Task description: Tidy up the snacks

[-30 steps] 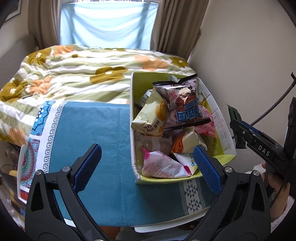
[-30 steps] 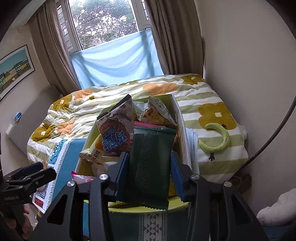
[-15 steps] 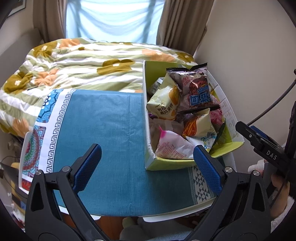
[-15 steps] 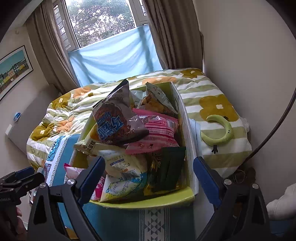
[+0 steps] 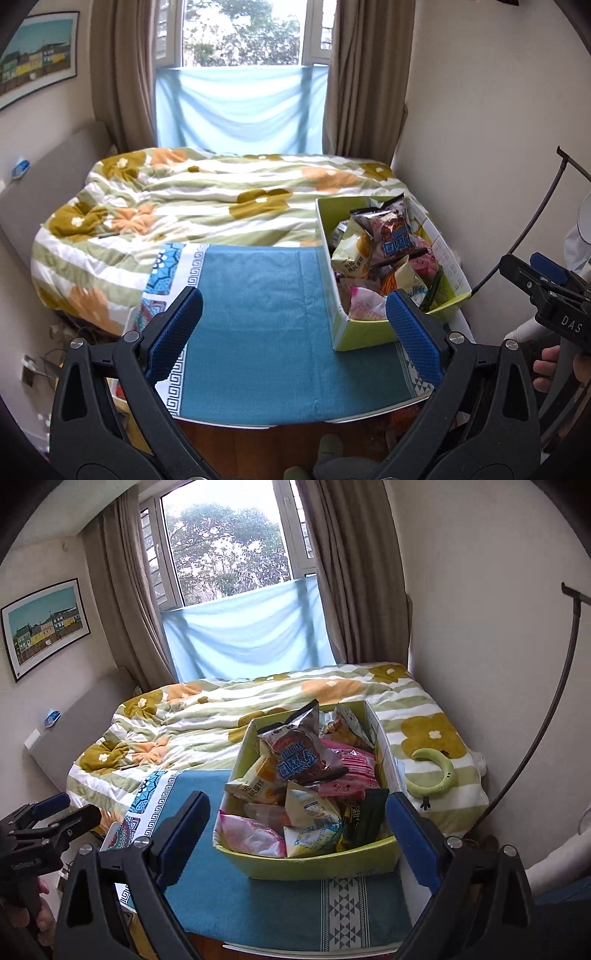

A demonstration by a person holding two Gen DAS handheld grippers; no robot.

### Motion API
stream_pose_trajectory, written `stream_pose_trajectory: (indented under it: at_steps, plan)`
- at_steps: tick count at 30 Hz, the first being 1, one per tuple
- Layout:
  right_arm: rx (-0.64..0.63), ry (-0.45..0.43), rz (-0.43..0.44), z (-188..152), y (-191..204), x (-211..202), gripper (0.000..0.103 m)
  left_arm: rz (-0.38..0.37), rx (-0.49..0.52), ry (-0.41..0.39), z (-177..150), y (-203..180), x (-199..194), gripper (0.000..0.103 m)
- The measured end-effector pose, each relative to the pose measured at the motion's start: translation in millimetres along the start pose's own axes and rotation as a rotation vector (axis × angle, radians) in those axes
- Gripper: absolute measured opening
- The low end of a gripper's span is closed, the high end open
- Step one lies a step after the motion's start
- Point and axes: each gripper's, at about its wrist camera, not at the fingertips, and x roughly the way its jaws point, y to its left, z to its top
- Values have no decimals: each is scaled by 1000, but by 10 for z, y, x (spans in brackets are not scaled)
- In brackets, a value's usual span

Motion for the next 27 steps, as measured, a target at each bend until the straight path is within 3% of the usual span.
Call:
stream_pose_trajectory:
  at_steps: [3,5,10,27]
  plan:
    - [-18,-17,-22,-46,166,-250,96,29,-7,-48,-53,103,-283,103]
    - [-27,-24,-39,-94,263,-391,102,43,6,-68,-101,144,-428,103]
    - [-56,-26,-75,-235,452,-588,102,75,43,-95,-271,180,-670,103]
    - [-57,-26,-85,-452,649,-792,102,57,48,-102,-432,189,-871,103]
